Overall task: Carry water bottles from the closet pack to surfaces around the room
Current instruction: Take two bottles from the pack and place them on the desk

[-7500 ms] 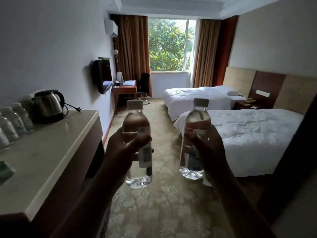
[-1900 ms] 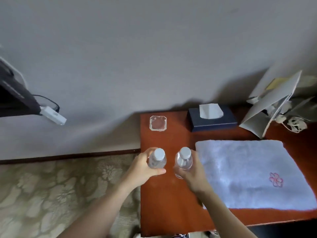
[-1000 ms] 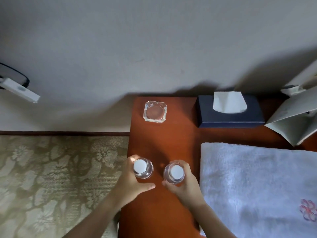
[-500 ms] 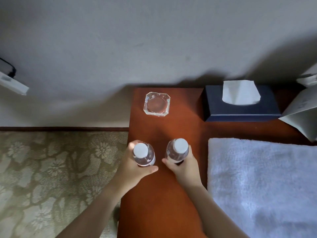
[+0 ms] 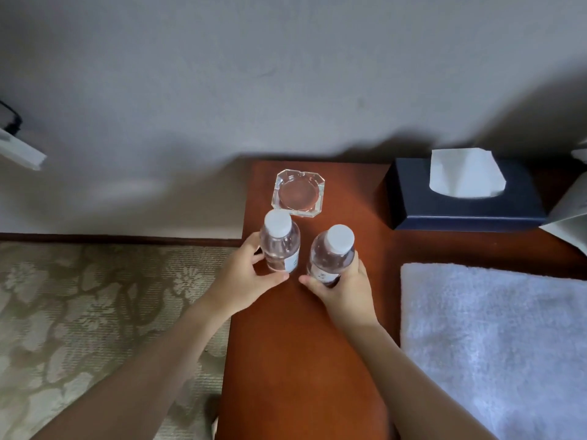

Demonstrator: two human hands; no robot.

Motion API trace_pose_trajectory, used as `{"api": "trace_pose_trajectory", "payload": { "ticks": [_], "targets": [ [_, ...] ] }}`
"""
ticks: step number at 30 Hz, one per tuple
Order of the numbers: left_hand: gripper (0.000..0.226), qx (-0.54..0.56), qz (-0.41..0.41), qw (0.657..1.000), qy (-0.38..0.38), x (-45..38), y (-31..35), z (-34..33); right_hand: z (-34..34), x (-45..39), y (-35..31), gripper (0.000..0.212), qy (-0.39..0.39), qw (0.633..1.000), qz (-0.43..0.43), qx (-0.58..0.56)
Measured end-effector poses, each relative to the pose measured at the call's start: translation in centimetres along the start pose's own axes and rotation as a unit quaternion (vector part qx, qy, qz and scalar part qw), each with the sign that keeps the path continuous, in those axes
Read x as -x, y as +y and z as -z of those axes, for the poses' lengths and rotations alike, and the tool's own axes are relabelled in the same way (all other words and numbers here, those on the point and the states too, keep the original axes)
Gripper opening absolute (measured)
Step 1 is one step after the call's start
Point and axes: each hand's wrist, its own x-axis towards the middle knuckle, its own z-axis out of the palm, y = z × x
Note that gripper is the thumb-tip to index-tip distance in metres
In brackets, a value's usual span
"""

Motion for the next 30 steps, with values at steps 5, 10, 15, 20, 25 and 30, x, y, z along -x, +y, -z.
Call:
{"api": "trace_pose_trajectory", "payload": {
  "ticks": [5,10,15,20,25,30],
  "targets": [
    [0.060,-0.032,-0.037,0.999,-0.017,-2.0,0.5,0.4,-0.6,-2.2,-0.3,0.076,-0.023,0.999,0.026,-0.013],
    [0.060,0.007,-0.031,0.998,-0.049,-3.8,-0.2,1.5,0.1,-5.0,-0.6,0.069,-0.077,0.997,0.026,0.015],
    [0.058,-0.026,-0.053,0.998,-0.026,-3.9,-0.8,1.3,0.7,-6.3,-0.8,0.072,-0.089,0.993,0.050,0.054],
    [0.060,-0.055,-0.065,0.995,0.054,-4.2,-1.3,-0.3,1.0,-6.5,-1.1,0.069,-0.096,0.992,0.054,0.062],
    [0.063,-0.032,-0.060,0.997,0.032,-4.5,-1.6,0.1,0.8,-6.4,-1.3,0.055,-0.064,0.996,0.038,0.058],
    [0.057,-0.034,-0.055,0.997,0.032,-4.7,-1.7,0.2,0.6,-6.3,-1.5,0.055,-0.053,0.996,0.040,0.053]
  ]
}}
